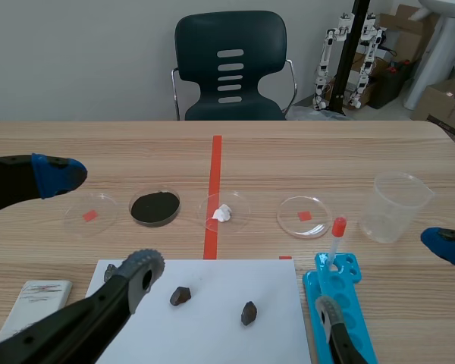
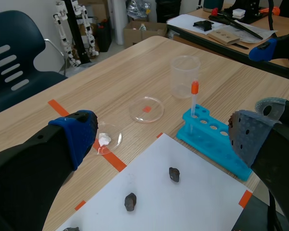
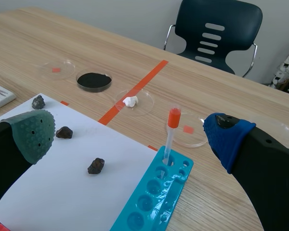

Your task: Pick up the right mineral with the left hand

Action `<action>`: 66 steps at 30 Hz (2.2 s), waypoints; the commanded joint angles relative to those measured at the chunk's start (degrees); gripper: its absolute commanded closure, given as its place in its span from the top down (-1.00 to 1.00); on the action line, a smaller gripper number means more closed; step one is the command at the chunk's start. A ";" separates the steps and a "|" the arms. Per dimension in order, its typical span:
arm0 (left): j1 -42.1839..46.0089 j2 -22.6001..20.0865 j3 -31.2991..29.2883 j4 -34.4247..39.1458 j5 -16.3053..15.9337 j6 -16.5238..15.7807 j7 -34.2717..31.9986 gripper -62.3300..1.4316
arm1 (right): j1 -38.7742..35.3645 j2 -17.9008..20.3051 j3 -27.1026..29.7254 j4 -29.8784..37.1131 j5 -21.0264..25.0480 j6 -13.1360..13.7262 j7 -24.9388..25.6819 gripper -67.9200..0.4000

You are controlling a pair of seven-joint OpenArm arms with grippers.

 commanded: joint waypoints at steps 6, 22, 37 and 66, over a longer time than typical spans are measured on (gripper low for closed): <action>-0.15 0.44 0.26 0.35 -0.76 0.13 -0.81 0.83 | -0.11 0.61 0.04 0.48 0.61 0.04 1.01 0.93; -2.12 0.44 0.70 0.24 -0.79 0.09 5.29 0.83 | -0.11 0.61 0.04 0.48 0.61 0.04 1.01 0.93; -21.57 0.42 16.50 -12.94 -0.79 0.13 13.40 0.83 | -0.11 0.61 0.04 0.48 0.61 0.04 1.01 0.93; -57.37 9.35 48.96 -45.94 -2.91 10.51 32.52 0.83 | -0.11 0.61 0.04 0.48 0.61 0.04 1.01 0.93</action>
